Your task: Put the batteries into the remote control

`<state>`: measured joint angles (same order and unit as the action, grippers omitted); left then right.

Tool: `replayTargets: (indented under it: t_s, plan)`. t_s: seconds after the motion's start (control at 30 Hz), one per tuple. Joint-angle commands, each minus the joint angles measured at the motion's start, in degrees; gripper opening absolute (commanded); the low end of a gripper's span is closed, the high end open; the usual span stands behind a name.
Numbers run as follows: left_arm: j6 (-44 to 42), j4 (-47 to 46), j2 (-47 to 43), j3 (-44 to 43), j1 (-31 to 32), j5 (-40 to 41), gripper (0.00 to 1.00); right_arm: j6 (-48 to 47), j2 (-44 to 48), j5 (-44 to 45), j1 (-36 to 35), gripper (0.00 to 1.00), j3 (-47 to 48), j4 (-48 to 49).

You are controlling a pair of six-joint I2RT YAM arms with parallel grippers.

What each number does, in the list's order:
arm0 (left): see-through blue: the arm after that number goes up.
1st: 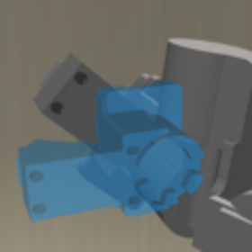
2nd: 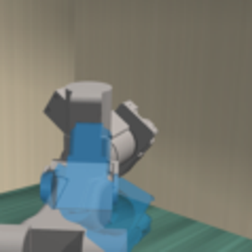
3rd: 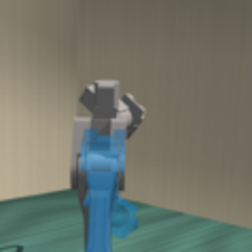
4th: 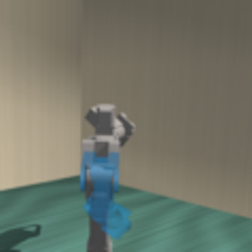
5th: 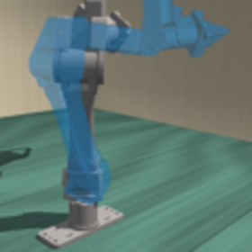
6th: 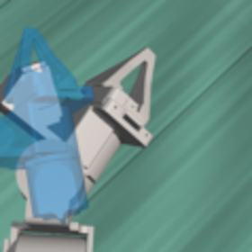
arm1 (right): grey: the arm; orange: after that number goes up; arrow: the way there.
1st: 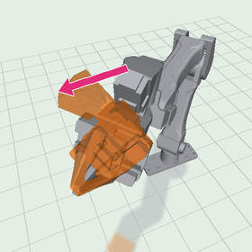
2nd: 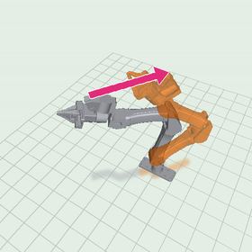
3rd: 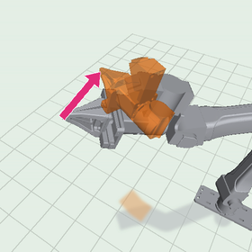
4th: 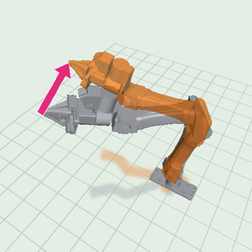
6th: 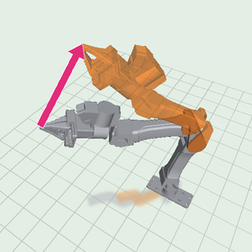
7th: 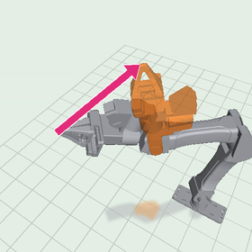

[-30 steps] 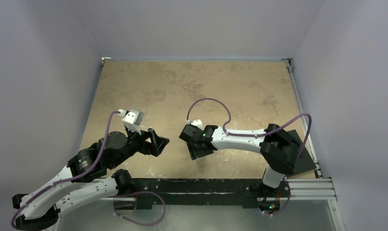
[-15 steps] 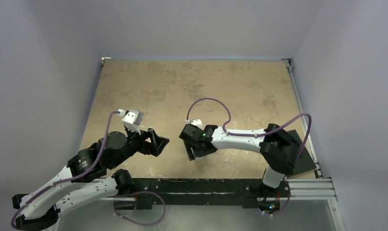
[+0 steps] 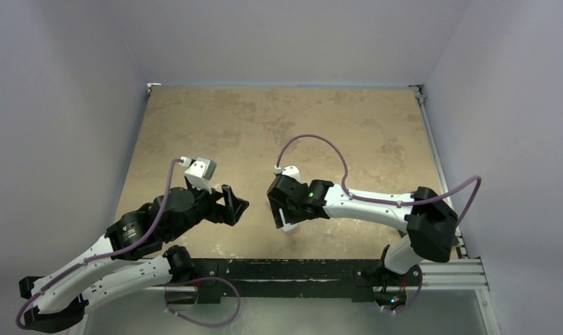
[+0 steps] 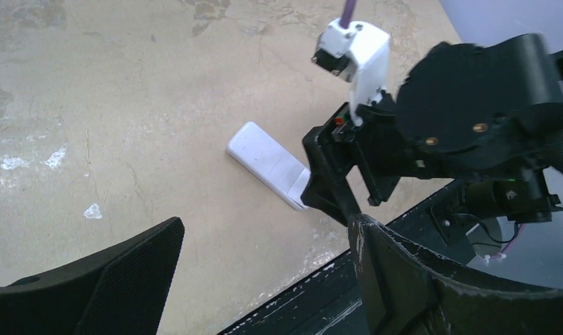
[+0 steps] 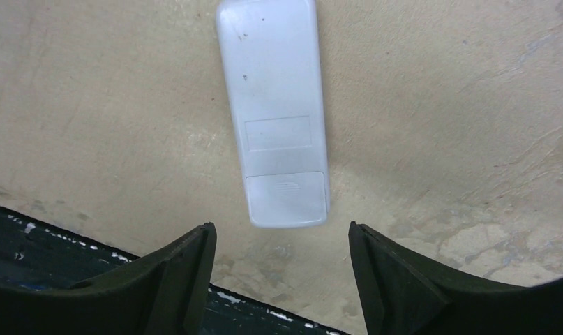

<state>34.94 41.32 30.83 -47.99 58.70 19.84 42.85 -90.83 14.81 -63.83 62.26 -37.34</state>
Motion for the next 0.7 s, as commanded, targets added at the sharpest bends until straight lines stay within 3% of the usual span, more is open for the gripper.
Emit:
replayTargets:
  t_s: [0.0, 0.5, 0.67]
  plan:
    - [1.1, -0.5, 1.7, -0.1, 0.5, 1.8, 0.88, 1.8, 5.3, 3.0, 0.2, 0.77, -2.9, 1.9]
    - [1.7, -5.1, 12.7, -1.2, 0.4, 0.0, 0.87, 3.8, 18.0, 3.1, 0.2, 0.74, -14.5, 8.5]
    - [2.9, -7.8, 19.1, -2.9, 0.4, 1.2, 0.85, 4.6, 23.2, 2.7, 0.2, 0.69, -17.8, 8.7]
